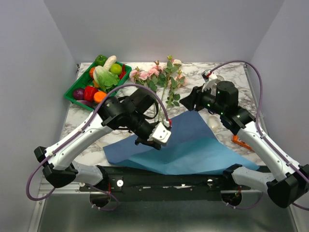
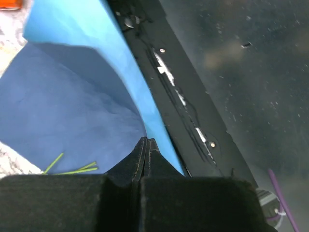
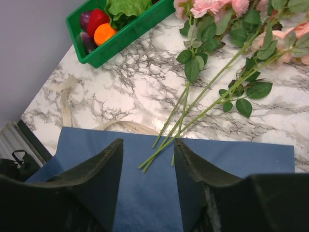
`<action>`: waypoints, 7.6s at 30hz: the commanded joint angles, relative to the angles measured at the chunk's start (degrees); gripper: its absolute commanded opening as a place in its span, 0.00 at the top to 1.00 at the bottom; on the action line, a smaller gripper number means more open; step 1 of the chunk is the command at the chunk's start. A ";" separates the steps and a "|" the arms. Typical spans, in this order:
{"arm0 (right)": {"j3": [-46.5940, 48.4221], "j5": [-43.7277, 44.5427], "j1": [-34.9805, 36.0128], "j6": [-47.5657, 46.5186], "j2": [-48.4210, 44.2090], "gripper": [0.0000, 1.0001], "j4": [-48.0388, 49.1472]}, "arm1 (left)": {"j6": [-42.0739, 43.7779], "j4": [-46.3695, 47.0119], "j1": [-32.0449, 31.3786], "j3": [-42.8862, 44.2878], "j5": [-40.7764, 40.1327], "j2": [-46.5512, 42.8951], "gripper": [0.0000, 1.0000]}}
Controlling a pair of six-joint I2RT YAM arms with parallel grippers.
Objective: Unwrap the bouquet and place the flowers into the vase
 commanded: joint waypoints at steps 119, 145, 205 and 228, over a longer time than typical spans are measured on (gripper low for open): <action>-3.59 64.50 15.08 -4.95 2.86 0.99 25.75 | -5.74 4.89 -17.60 -24.49 -21.68 -7.93 0.24; -2.45 63.63 4.54 -49.91 5.48 0.99 85.09 | -6.02 32.07 4.72 -47.79 -44.38 7.79 0.43; -4.90 52.82 -9.62 -33.92 16.73 0.99 75.51 | -22.19 27.60 36.54 -17.65 -22.67 -1.25 0.43; -12.73 44.72 -1.82 -19.77 -3.03 0.08 40.27 | -23.15 29.97 37.42 -19.66 -23.55 -3.45 0.41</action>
